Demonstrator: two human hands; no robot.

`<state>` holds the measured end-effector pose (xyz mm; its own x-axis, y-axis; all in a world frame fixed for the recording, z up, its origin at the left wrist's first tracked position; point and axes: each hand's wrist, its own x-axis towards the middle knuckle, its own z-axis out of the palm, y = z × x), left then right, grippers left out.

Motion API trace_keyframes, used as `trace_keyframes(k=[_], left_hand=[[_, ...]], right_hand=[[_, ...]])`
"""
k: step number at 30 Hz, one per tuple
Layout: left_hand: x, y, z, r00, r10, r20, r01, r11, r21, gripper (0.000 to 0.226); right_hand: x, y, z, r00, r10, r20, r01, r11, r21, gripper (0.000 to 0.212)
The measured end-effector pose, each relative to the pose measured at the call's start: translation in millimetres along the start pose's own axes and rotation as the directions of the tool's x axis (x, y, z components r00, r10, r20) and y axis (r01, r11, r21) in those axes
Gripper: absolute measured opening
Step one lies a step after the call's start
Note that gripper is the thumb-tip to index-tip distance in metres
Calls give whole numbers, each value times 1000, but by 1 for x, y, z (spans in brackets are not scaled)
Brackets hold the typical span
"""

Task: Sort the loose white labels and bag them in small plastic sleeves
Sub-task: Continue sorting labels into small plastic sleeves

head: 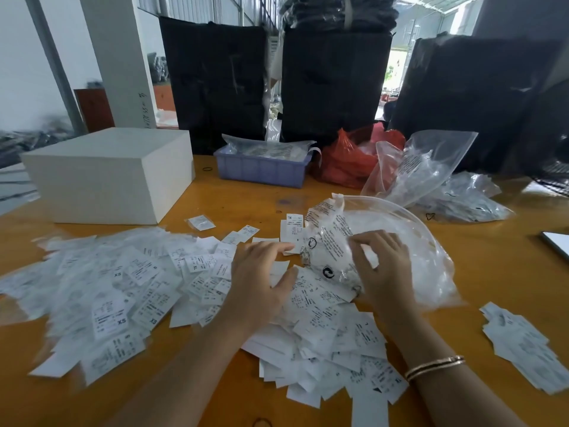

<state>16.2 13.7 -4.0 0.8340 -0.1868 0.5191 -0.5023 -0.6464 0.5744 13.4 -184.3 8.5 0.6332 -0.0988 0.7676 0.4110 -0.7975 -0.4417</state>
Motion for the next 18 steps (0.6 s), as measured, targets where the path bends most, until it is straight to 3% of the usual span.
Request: trace_keyframes(k=[3, 5, 9, 16, 18], left_hand=[[-1, 4, -2, 991, -12, 132, 46, 965, -259, 50], [0, 3, -3, 986, 3, 165, 50, 948, -315, 43], [3, 2, -3, 996, -25, 90, 56, 933, -354, 7], [2, -2, -3, 980, -59, 192, 138, 894, -427, 9], [3, -2, -3, 984, -99, 150, 155, 891, -426, 13]], right_hand=[[-9, -21, 3, 958, -32, 284, -33, 975, 221, 12], [-13, -28, 6, 926, -71, 370, -51, 950, 310, 19], [-13, -26, 10, 920, -49, 389, -92, 937, 336, 25], [-14, -24, 16, 909, -27, 417, -117, 941, 318, 16], [-15, -25, 17, 906, -1, 422, -146, 937, 317, 13]])
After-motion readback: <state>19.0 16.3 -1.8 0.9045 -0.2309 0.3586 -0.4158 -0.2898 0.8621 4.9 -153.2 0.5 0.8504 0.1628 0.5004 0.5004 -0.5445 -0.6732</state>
